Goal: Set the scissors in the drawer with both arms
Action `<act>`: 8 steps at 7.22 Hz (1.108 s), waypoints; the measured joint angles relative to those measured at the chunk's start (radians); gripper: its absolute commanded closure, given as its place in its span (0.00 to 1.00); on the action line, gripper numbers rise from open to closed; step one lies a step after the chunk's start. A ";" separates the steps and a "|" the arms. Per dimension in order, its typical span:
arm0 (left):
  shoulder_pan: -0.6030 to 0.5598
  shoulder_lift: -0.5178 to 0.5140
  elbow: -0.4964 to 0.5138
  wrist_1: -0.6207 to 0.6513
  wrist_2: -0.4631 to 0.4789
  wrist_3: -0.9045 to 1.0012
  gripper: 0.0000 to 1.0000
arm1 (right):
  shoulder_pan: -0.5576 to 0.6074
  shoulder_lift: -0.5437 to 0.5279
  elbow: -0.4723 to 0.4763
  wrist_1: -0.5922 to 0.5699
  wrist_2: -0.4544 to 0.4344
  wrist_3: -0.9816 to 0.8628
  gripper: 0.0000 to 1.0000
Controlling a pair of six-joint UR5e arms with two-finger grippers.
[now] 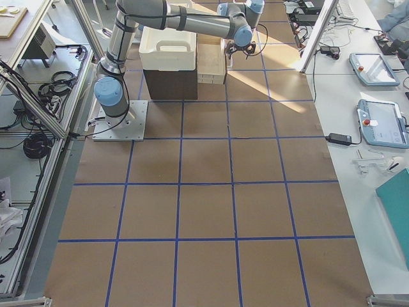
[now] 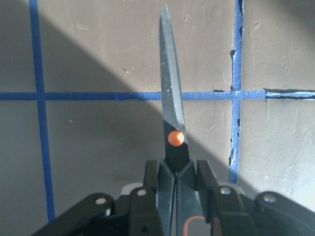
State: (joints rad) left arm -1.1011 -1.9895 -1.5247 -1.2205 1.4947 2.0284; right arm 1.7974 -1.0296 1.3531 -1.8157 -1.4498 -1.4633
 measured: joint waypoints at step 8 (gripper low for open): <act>-0.013 -0.004 0.000 -0.001 0.001 -0.011 1.00 | -0.012 0.027 -0.019 -0.037 0.024 -0.006 0.00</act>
State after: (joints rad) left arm -1.1136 -1.9938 -1.5248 -1.2211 1.4956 2.0172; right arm 1.7858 -1.0026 1.3344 -1.8523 -1.4263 -1.4693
